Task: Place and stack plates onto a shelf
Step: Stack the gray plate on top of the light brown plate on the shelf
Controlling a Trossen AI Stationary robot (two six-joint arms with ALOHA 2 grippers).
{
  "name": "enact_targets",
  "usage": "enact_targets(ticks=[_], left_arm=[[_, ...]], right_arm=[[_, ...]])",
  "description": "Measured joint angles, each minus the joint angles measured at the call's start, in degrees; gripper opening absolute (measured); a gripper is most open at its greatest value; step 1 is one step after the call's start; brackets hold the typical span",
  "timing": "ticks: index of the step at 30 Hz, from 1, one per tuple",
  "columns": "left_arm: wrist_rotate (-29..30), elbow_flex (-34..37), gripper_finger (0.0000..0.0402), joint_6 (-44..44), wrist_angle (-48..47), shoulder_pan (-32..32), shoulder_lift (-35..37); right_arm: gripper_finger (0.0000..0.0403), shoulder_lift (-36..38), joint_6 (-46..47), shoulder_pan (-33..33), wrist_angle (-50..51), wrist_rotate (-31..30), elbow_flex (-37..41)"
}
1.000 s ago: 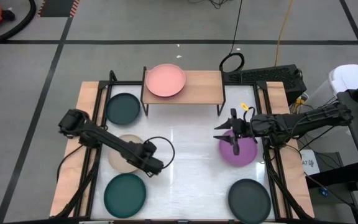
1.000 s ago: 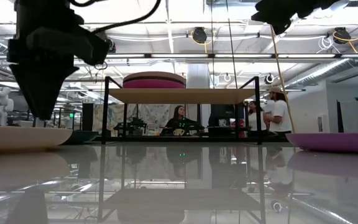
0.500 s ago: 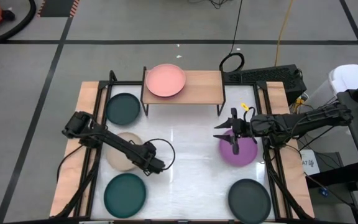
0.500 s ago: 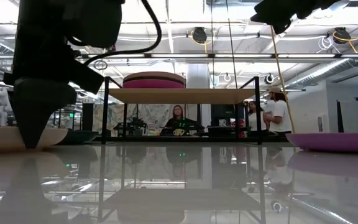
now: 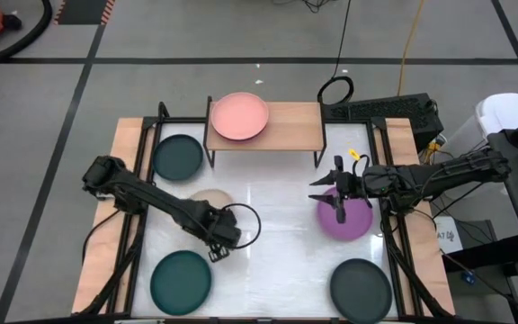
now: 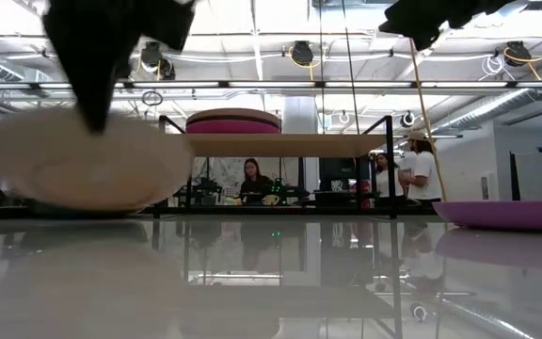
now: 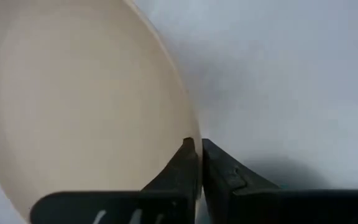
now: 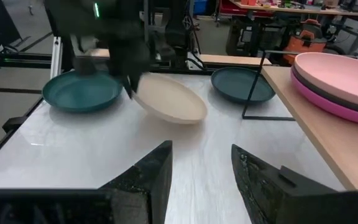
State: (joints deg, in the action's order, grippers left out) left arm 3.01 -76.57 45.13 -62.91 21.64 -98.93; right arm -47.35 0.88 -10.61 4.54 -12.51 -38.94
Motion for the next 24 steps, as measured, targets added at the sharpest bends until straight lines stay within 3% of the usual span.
enact_targets(ticks=[4,9,13,19,24], left_arm=[[4.7,-8.0,0.0010,-10.4,-1.9,0.1,1.4],[26.4,-17.5,0.0010,-20.0,-8.7,-1.3,1.6],[33.7,-21.6,0.0009,-27.6,-10.2,-5.7,1.6],[34.0,-24.5,0.0009,-45.3,-7.6,-17.7,1.6],[24.7,-24.5,0.0009,-56.4,-2.1,-29.2,1.5]], right_arm=[[0.0148,0.0,-0.1,0.0,0.0,-2.2,0.0],[0.0148,0.0,-0.1,0.0,0.0,-2.7,0.0],[0.0148,0.0,-0.1,0.0,0.0,-2.7,0.0],[0.0148,0.0,-0.3,0.0,0.0,-2.7,0.0],[0.0148,0.0,-0.3,0.0,0.0,-2.7,0.0]])
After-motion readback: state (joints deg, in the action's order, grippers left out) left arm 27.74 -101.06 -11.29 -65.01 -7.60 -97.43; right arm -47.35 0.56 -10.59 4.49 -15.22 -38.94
